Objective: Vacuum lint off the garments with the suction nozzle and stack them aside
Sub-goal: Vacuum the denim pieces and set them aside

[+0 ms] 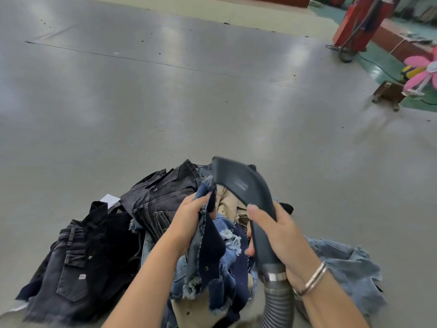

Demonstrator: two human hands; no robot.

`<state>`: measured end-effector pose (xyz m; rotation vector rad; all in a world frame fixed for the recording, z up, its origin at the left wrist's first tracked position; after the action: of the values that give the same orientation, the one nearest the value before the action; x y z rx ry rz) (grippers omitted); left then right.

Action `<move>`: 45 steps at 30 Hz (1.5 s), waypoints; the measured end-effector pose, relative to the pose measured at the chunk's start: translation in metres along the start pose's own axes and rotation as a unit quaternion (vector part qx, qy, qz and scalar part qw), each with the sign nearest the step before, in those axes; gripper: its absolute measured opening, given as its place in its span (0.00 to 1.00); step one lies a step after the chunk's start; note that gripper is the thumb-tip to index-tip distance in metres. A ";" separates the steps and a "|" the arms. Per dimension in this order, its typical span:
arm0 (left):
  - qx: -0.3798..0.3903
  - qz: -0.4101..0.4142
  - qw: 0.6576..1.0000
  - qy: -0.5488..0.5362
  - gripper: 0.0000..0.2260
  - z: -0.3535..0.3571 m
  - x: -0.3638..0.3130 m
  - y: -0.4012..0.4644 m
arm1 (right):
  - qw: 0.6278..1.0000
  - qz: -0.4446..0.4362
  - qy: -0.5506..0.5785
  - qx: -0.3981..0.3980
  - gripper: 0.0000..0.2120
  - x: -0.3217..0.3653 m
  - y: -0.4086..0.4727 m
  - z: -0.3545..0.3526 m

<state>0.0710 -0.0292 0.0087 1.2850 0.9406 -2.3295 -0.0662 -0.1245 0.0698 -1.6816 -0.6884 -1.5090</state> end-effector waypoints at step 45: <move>-0.205 0.116 0.964 0.120 0.07 0.034 -0.007 -0.037 | 0.972 -0.027 0.198 -0.122 0.12 -0.019 0.013 0.005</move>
<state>0.0325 -0.0257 0.0416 1.4237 1.1989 -1.7146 -0.0562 -0.1261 0.0485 -1.4725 -0.3482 -1.9603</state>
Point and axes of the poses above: each hand's wrist, its own y-axis towards the middle knuckle, its own z-axis out of the palm, x = y × z, the point moved 6 cm from there along y, towards the middle knuckle, and after that the axes turned 8 degrees about -z, right-handed, at the moved point
